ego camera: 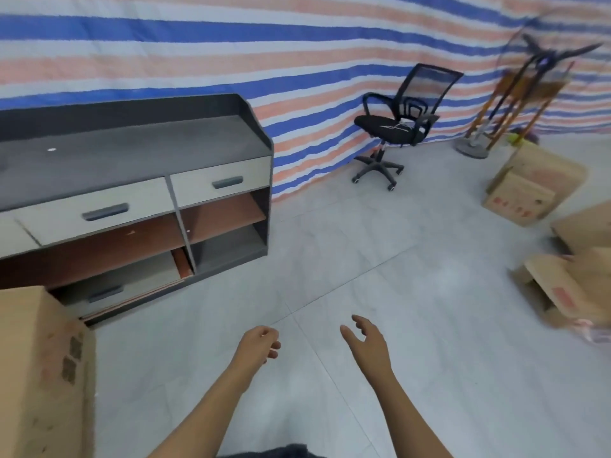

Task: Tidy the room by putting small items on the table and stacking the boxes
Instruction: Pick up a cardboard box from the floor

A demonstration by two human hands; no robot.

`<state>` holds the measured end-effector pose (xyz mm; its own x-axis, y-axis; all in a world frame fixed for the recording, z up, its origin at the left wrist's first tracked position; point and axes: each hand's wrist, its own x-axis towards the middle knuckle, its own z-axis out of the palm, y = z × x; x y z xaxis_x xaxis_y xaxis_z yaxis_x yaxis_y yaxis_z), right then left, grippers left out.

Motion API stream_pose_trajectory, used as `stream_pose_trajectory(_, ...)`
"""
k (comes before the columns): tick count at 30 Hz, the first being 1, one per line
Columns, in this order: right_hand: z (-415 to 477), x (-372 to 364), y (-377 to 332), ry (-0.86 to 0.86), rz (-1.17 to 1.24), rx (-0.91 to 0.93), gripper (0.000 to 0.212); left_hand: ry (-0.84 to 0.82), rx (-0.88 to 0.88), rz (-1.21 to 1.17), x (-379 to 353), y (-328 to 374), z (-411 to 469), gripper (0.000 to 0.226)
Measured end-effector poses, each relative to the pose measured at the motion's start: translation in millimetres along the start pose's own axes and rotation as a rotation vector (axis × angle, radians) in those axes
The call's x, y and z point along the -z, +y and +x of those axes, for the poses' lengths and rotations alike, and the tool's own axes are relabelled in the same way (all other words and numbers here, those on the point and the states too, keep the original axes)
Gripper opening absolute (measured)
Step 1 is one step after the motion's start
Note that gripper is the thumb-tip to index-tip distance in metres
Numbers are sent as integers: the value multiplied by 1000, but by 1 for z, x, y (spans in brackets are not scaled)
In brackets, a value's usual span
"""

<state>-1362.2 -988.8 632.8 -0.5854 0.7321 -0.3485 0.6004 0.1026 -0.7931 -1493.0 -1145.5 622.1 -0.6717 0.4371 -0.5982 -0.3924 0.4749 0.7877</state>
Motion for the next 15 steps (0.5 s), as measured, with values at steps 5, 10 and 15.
stream_pose_trajectory(5,11,40,49,118,83,-184,67,-110,-5,100,-61,38,41,15)
stream_pose_trajectory(10,46,61,70,224,108,-304,42,-187,4,159,-100,71,87,14)
stream_pose_trajectory(15,112,85,57,368,131,-354,42,-288,-38,203,-135,132,157,14)
